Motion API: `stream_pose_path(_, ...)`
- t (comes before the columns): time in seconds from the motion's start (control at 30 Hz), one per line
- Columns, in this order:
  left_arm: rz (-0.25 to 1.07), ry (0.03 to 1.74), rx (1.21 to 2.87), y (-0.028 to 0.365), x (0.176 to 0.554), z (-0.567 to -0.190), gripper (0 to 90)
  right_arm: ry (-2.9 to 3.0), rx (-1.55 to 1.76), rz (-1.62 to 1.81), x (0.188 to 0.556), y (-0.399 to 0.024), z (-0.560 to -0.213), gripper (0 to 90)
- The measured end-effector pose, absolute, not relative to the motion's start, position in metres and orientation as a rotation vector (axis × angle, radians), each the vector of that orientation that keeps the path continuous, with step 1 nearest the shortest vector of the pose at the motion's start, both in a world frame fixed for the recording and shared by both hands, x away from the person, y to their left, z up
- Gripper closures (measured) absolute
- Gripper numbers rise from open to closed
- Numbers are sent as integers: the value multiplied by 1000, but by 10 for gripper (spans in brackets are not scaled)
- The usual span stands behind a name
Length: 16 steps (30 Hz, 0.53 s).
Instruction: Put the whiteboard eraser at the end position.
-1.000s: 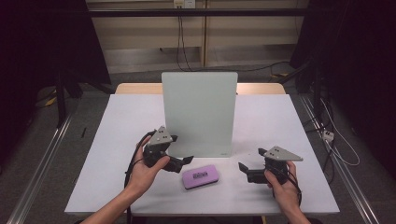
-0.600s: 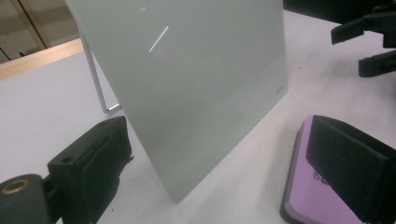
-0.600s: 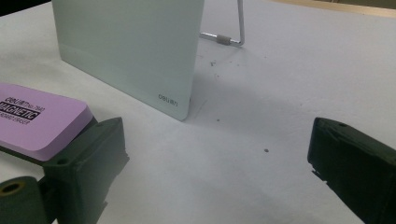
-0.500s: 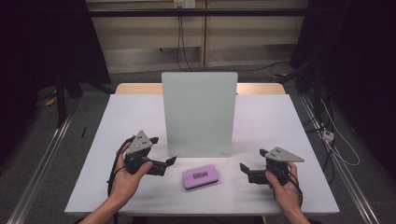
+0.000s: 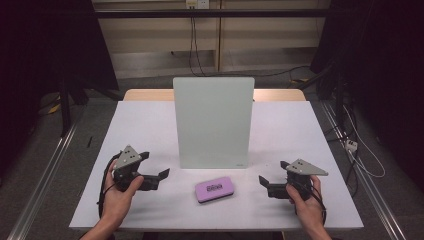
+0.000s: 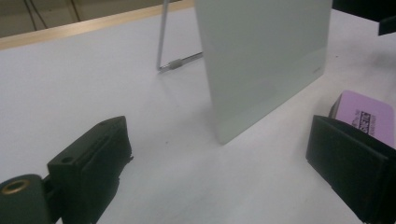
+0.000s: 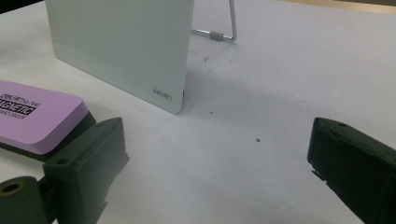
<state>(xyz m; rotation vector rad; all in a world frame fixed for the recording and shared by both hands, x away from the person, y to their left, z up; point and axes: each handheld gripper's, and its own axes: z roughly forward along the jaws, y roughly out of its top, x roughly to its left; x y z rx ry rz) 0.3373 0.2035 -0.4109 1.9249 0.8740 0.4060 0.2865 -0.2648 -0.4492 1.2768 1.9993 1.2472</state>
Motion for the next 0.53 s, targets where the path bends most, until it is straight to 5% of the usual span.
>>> stream_pose_path(0.53,395,916,1910,216,324,-431,63,2004,1279,1244,286,-266,-449,44)
